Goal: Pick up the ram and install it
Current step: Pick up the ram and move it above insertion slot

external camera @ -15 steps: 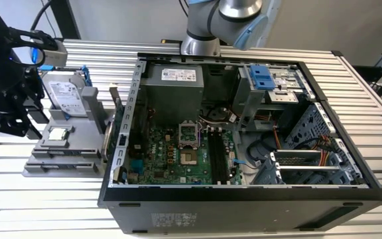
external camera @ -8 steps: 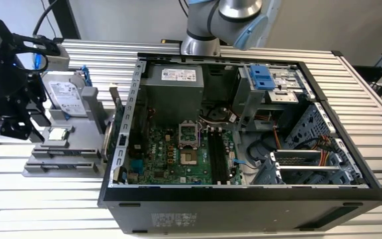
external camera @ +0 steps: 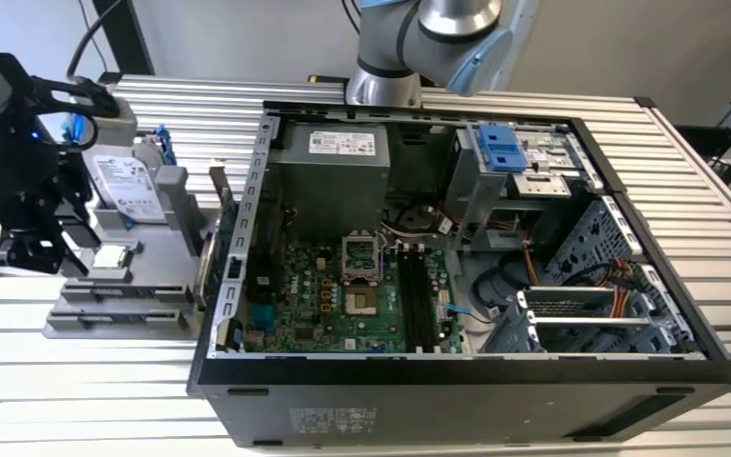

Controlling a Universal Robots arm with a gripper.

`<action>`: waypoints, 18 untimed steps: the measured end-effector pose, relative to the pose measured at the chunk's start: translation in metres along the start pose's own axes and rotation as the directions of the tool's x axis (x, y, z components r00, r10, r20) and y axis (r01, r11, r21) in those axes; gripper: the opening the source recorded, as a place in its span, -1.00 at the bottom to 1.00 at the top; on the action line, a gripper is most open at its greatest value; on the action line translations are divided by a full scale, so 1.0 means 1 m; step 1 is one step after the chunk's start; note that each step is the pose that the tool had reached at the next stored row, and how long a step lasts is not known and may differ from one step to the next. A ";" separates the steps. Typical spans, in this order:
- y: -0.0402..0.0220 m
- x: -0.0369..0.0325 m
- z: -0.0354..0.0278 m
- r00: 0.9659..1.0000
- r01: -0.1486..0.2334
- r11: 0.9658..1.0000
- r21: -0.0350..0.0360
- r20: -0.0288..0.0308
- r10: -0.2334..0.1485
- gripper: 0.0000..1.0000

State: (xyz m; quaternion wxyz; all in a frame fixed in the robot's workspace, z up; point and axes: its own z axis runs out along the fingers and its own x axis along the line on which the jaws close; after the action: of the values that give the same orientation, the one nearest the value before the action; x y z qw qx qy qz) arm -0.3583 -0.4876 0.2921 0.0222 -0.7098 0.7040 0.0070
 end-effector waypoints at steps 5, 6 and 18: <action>0.0001 0.0003 0.0069 1.000 0.000 1.000 0.000 0.001 0.000 1.00; 0.0001 0.0004 0.0082 1.000 0.000 1.000 0.000 0.002 0.000 1.00; 0.0005 0.0010 0.0247 1.000 -0.009 1.000 0.000 0.004 0.009 1.00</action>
State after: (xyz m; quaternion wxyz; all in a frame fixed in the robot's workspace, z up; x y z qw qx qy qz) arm -0.3582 -0.4876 0.2674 0.0237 -0.7067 0.7071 0.0086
